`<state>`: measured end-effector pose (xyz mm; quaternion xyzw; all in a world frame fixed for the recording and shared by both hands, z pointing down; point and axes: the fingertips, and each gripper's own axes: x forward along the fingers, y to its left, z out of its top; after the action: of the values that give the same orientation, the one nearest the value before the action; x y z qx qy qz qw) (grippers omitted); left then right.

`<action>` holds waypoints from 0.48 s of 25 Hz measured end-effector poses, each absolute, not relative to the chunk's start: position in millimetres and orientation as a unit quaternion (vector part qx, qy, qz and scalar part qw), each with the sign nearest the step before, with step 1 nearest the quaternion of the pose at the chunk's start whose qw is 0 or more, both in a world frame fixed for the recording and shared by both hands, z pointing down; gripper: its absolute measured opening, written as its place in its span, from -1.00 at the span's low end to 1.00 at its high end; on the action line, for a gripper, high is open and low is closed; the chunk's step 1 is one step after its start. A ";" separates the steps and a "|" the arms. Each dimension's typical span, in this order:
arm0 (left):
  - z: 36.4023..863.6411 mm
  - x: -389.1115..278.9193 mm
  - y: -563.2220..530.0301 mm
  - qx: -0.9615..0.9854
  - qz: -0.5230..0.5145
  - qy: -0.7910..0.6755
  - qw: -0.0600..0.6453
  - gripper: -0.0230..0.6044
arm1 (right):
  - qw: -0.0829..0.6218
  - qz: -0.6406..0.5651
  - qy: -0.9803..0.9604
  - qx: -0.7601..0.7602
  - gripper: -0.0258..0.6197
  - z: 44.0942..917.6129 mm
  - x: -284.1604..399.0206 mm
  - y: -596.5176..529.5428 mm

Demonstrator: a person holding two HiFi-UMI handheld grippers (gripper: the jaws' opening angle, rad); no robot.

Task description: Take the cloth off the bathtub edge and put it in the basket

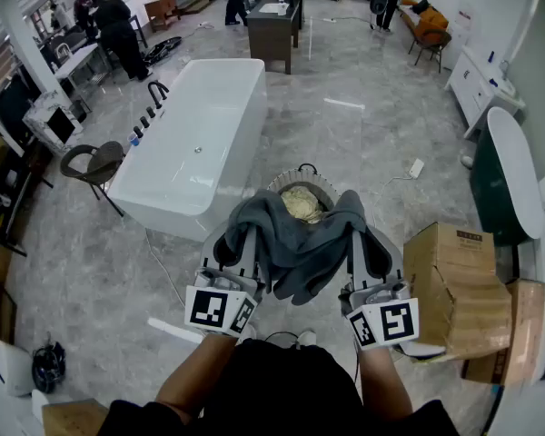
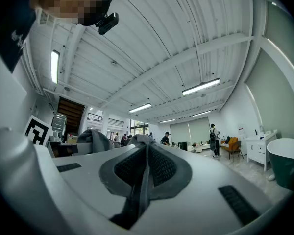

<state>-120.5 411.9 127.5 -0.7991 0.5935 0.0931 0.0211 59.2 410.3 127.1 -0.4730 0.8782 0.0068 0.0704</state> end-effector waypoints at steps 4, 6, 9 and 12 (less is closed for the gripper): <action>129.5 -104.8 414.1 -0.794 0.089 0.601 0.027 -0.79 | 0.081 -0.004 0.882 -0.465 -0.81 129.4 73.8 412.9; 130.1 -95.9 414.8 -0.790 0.089 0.605 0.028 -0.79 | 0.096 -0.008 0.888 -0.449 -0.81 128.6 81.0 416.3; 131.4 -86.0 415.2 -0.786 0.087 0.612 0.030 -0.79 | 0.096 0.016 0.899 -0.427 -0.81 127.2 84.6 425.4; 131.2 -74.6 417.1 -0.781 0.090 0.617 0.033 -0.79 | 0.084 0.029 0.906 -0.413 -0.80 128.2 91.4 430.0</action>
<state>-74.6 417.1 131.2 -0.7808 0.6173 0.0904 0.0330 91.4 430.0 128.2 -0.4130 0.9064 0.0286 0.0839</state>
